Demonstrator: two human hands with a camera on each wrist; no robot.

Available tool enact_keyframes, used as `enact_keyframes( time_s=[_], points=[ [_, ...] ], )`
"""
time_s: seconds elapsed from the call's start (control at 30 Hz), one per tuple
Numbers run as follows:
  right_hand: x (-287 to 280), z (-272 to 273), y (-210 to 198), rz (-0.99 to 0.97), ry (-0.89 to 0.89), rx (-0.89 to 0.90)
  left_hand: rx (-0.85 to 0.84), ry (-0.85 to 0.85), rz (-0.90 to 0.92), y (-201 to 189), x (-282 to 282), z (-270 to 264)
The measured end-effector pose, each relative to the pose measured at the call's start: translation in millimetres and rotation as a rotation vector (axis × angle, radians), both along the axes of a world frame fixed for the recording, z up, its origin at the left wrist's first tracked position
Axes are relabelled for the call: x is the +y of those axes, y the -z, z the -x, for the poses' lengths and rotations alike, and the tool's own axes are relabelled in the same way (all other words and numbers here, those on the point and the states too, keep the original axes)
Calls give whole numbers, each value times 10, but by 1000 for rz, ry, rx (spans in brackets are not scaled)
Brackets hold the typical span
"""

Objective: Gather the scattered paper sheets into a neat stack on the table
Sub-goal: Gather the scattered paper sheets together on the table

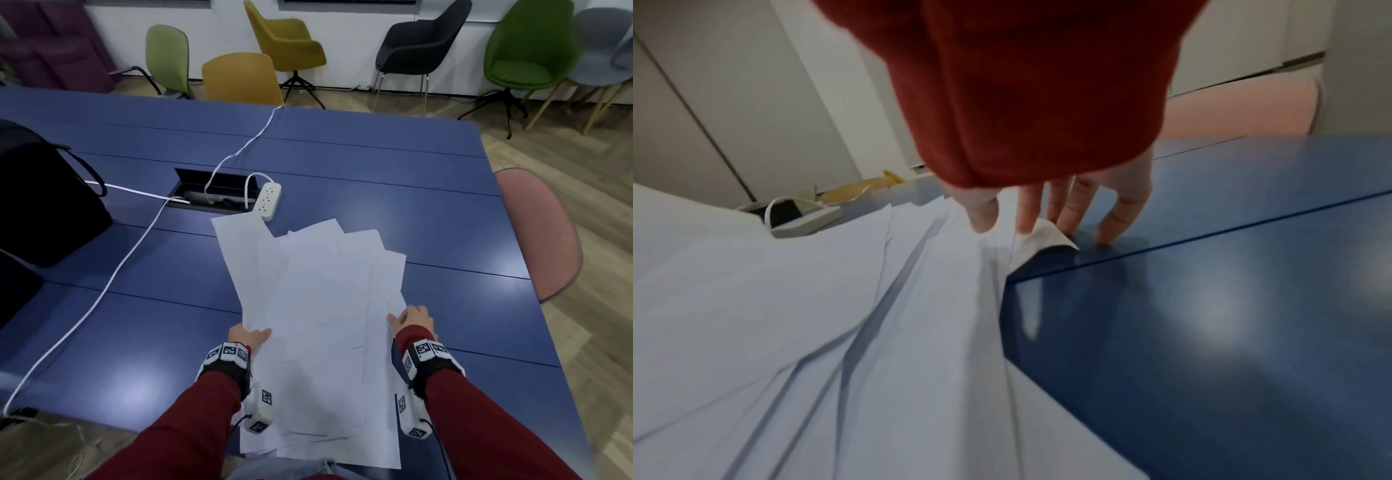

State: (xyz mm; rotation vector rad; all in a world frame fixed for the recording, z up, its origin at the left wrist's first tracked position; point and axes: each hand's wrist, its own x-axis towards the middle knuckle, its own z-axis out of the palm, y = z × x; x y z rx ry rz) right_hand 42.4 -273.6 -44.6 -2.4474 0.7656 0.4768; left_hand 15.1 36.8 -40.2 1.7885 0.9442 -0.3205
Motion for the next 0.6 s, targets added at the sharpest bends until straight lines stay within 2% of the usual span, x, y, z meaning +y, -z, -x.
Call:
enact_keyframes(
  time_s=[0.13, 0.27, 0.37, 0.47, 0.6],
  points=[
    [43, 128, 124, -46, 63, -115, -6, -11, 72, 51, 77, 42],
    [35, 248, 178, -274, 272, -188, -25, -29, 132, 92, 95, 22],
    [-88, 235, 230, -353, 153, -179, -47, -120, 211, 147, 152, 10],
    [-250, 259, 252, -432, 82, -118, -155, -232, 116, 220, 236, -29],
    [-290, 333, 272, -467, 46, 12, -198, -174, -4, 187, 200, -48]
  ],
)
